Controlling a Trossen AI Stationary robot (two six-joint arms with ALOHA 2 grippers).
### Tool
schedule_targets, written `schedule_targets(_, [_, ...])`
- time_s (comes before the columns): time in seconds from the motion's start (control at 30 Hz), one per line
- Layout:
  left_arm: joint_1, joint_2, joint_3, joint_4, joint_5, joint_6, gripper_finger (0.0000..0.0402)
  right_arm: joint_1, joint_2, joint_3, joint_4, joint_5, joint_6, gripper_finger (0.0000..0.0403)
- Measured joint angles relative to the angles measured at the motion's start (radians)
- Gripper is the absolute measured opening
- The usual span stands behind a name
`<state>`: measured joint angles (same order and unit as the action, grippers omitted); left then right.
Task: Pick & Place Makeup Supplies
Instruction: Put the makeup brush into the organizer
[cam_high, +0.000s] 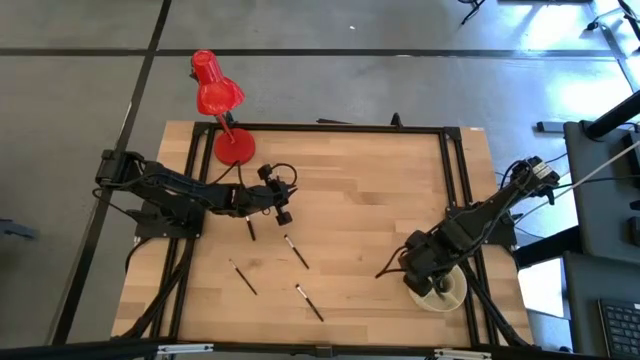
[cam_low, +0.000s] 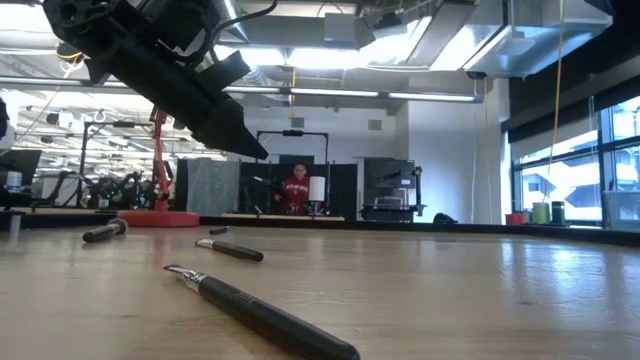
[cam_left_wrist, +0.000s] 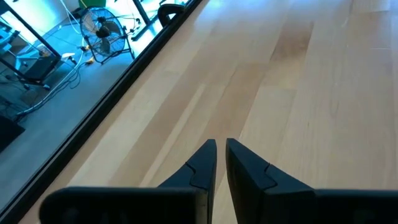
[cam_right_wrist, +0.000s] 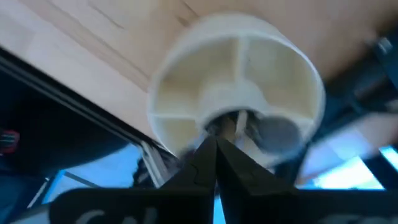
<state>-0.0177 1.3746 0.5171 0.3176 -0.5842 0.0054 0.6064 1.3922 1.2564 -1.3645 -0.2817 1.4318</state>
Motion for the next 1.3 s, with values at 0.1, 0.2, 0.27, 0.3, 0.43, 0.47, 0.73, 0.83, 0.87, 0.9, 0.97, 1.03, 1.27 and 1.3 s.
schedule_targets(0.1, [0.0,0.0,0.0,0.0,0.0,0.0,0.0031,0.008,0.0,0.0,-0.033,-0.023,0.03,0.0011])
schedule_targets(0.2, [0.0,0.0,0.0,0.0,0.0,0.0,0.0031,0.008,0.0,0.0,-0.028,0.001,0.017,0.0012])
schedule_targets(0.27, [0.0,0.0,0.0,0.0,0.0,-0.001,0.0031,0.006,0.0,0.0,-0.005,0.042,-0.013,0.0012])
schedule_targets(0.3, [0.0,0.0,0.0,0.0,0.001,-0.001,0.0031,0.004,0.0,0.0,0.013,0.06,-0.035,0.0012])
schedule_targets(0.43, [0.0,0.0,0.0,0.0,0.001,0.028,0.0031,-0.018,0.0,0.0,0.095,0.233,-0.183,0.0012])
schedule_targets(0.47, [0.0,0.0,0.0,0.0,0.001,0.054,0.0031,-0.025,0.0,0.0,0.123,0.329,-0.245,0.0012])
schedule_targets(0.73, [-0.045,-0.003,-0.001,-0.108,0.289,0.304,0.0031,-0.146,0.033,-0.051,0.431,0.684,-0.502,0.0012])
schedule_targets(0.83, [-0.041,-0.005,-0.001,-0.141,0.414,0.311,0.0036,-0.19,0.068,-0.089,0.556,0.672,-0.555,0.0012])
schedule_targets(0.87, [-0.029,-0.005,-0.001,-0.157,0.459,0.292,0.0039,-0.2,0.081,-0.105,0.589,0.671,-0.566,0.0012])
schedule_targets(0.9, [-0.016,-0.003,-0.001,-0.172,0.507,0.261,0.0044,-0.209,0.093,-0.119,0.616,0.667,-0.577,0.0012])
schedule_targets(0.97, [0.017,0.002,0.0,-0.221,0.627,0.175,0.0058,-0.225,0.119,-0.139,0.647,0.637,-0.595,0.0012])
schedule_targets(1.03, [0.049,0.002,0.0,-0.282,0.722,0.129,0.0077,-0.237,0.139,-0.155,0.657,0.591,-0.596,0.0012])
schedule_targets(1.27, [0.088,0.002,0.0,-0.363,0.763,0.189,0.0132,-0.25,0.172,-0.199,0.657,0.461,-0.547,0.0012])
schedule_targets(1.3, [0.088,0.003,0.0,-0.355,0.789,0.205,0.0137,-0.25,0.172,-0.201,0.656,0.461,-0.547,0.0012])
